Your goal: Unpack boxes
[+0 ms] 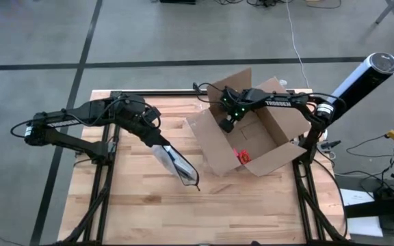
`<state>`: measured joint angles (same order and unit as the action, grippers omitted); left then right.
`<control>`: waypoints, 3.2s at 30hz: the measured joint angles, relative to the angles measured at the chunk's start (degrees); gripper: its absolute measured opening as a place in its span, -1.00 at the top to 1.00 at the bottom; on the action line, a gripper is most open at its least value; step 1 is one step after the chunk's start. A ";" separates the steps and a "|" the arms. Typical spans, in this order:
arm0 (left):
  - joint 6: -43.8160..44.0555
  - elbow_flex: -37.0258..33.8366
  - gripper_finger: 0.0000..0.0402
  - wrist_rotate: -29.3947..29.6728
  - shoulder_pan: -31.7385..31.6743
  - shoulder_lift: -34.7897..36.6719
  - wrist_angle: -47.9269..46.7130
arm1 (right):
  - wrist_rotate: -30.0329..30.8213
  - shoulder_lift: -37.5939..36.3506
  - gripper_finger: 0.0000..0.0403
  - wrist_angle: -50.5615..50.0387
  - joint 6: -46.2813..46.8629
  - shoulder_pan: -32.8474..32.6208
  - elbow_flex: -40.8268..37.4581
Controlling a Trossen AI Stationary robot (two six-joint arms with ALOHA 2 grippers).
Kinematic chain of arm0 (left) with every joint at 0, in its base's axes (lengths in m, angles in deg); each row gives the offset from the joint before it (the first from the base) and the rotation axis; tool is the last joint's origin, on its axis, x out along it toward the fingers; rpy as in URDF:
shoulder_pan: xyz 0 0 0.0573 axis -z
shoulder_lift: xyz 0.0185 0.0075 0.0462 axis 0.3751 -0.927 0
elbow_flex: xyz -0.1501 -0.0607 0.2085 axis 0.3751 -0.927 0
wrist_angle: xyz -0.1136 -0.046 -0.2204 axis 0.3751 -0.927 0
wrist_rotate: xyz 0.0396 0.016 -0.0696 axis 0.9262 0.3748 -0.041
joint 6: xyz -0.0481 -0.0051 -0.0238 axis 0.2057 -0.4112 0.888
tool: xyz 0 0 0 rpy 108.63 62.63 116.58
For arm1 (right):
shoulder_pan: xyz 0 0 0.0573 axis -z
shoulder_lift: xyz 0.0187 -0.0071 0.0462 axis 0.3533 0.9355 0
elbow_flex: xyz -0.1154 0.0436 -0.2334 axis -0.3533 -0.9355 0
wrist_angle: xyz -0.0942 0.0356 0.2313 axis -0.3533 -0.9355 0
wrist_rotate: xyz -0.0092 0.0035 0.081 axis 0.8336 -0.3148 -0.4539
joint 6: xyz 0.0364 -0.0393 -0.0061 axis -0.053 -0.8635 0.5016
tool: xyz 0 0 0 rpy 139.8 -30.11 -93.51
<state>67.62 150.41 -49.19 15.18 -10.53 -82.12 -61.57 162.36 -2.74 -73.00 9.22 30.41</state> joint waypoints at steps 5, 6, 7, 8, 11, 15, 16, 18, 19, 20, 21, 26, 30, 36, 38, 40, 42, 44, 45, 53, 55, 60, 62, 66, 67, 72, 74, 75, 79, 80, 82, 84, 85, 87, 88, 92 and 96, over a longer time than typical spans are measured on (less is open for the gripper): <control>0.13 0.00 1.00 -0.09 0.00 0.00 0.00 | 1.53 -0.05 -0.98 -1.63 -0.06 0.15 0.05; 0.15 0.00 1.00 -0.09 0.00 0.00 0.00 | 1.54 -0.06 -0.98 -2.01 -0.08 0.21 0.16; 0.18 0.00 1.00 -0.10 0.00 0.00 0.00 | 1.55 -0.07 -0.98 -2.42 -0.11 0.22 0.30; 0.21 0.00 1.00 -0.11 0.00 0.00 0.00 | 1.57 -0.09 -0.98 -2.82 -0.13 0.23 0.44; 0.22 0.00 1.00 -0.12 0.00 0.00 0.00 | 2.35 -0.09 -0.98 -4.03 -0.46 0.22 1.38; 0.22 0.00 1.00 -0.13 0.00 0.00 -0.01 | 3.95 -0.12 -0.98 -5.08 -1.49 0.37 3.40; 0.22 0.00 1.00 -0.13 0.00 0.00 0.00 | 4.58 -0.14 -0.98 -5.65 -1.95 0.40 4.06; 0.22 0.00 1.00 -0.13 0.00 0.00 0.00 | 5.96 -0.16 -0.99 -6.93 -2.83 0.51 5.19; 0.22 0.00 1.00 -0.13 -0.02 0.00 0.00 | 6.74 -0.16 -0.99 -7.51 -3.35 0.54 5.67; 0.22 0.00 1.00 -0.13 -0.01 0.00 -0.01 | 7.33 -0.16 -0.99 -7.95 -3.60 0.60 6.02; 0.22 0.00 1.00 -0.13 -0.02 0.00 -0.02 | 7.51 -0.16 -0.99 -8.36 -3.89 0.65 6.25; 0.22 0.00 1.00 -0.13 0.00 0.00 -0.01 | 7.49 -0.02 -0.99 -9.25 -4.04 1.37 5.44; 0.14 0.00 1.00 -0.13 0.00 0.00 -0.04 | 7.52 1.00 -0.99 -8.67 -3.98 2.43 4.01; 0.07 0.00 1.00 -0.13 0.00 0.00 -0.04 | 6.56 3.88 -0.99 -6.23 -3.66 3.35 2.35; 0.07 0.00 1.00 -0.14 0.00 0.00 -0.03 | 5.15 5.00 -0.99 -4.46 -2.76 3.36 2.25; 0.04 0.00 1.00 -0.13 0.00 0.00 -0.02 | 3.70 6.15 -0.99 -2.74 -1.85 3.37 2.23; 0.04 0.00 1.00 -0.13 0.00 0.00 -0.04 | 2.42 7.27 -0.99 -2.27 -1.30 3.36 2.24; 0.04 0.00 1.00 -0.14 0.00 0.00 -0.01 | 2.23 8.22 -0.97 -2.44 -0.81 3.35 2.30; 0.04 0.00 1.00 -0.14 -0.01 0.00 -0.04 | 1.98 8.60 -0.95 -2.93 -0.58 3.37 2.41; 0.04 0.00 1.00 -0.13 0.00 0.00 -0.02 | 1.13 9.62 -0.53 -5.11 -0.51 3.34 2.50; 0.04 0.00 1.00 -0.14 0.00 0.00 -0.02 | 1.09 9.43 -0.37 -5.58 -0.50 3.34 2.69; -0.17 0.00 1.00 -0.14 0.00 0.00 -0.01 | 1.18 8.56 -0.31 -5.44 -0.32 3.34 2.60; -0.19 0.00 1.00 -0.14 0.00 0.00 -0.02 | 1.20 8.45 -0.31 -5.47 -0.34 3.34 2.60; -0.44 0.00 1.00 -0.15 0.00 0.00 -0.02 | 0.96 7.88 -0.31 -6.33 -0.16 3.15 2.60; -0.44 0.00 1.00 -0.14 0.00 0.00 -0.02 | 0.96 7.37 -0.31 -6.93 -0.11 3.05 2.59; -0.50 0.00 1.00 -0.14 0.00 0.00 -0.02 | 0.67 2.75 -0.31 -8.84 0.28 2.55 2.54; -0.64 0.00 1.00 -0.15 0.00 0.00 -0.04 | -0.49 -0.37 -0.31 -9.24 1.01 2.45 2.55; -0.75 0.00 1.00 -0.15 0.00 0.00 -0.04 | -1.20 -2.04 -0.31 -9.18 1.12 2.37 2.54; -1.15 0.00 1.00 -0.15 0.00 0.00 -0.33 | -7.52 -9.20 -0.31 -8.11 2.19 2.08 2.56; -1.37 0.00 1.00 -0.15 0.00 0.00 -0.48 | -9.64 -10.75 -0.31 -7.30 2.72 1.72 2.56; -1.67 0.00 1.00 -0.15 0.00 0.00 -0.64 | -13.84 -13.76 -0.31 -5.18 4.26 0.86 2.56; -1.99 0.01 1.00 -0.15 0.00 0.00 -0.93 | -17.57 -16.14 -0.31 -2.17 5.67 -0.48 2.56; -2.06 0.00 1.00 -0.13 0.00 0.00 -1.02 | -19.21 -17.14 -0.31 -0.52 6.29 -1.28 2.56; -2.12 0.00 1.00 0.08 0.00 0.00 -1.08 | -21.98 -18.55 -0.31 3.11 8.06 -3.27 2.62; -2.14 0.00 1.00 0.48 -0.03 0.00 -1.18 | -23.42 -18.89 -0.31 4.92 8.77 -4.18 2.75; -2.13 0.00 1.00 3.27 -0.20 0.00 -1.44 | -26.56 -19.00 -0.31 12.69 12.87 -8.65 3.36; -1.40 0.00 1.00 6.94 -0.55 0.00 -2.29 | -27.31 -17.87 -0.31 20.33 15.28 -13.19 4.35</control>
<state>66.22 150.41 -42.25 14.63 -10.53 -84.41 -88.87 144.50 17.59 -57.72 -3.97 34.76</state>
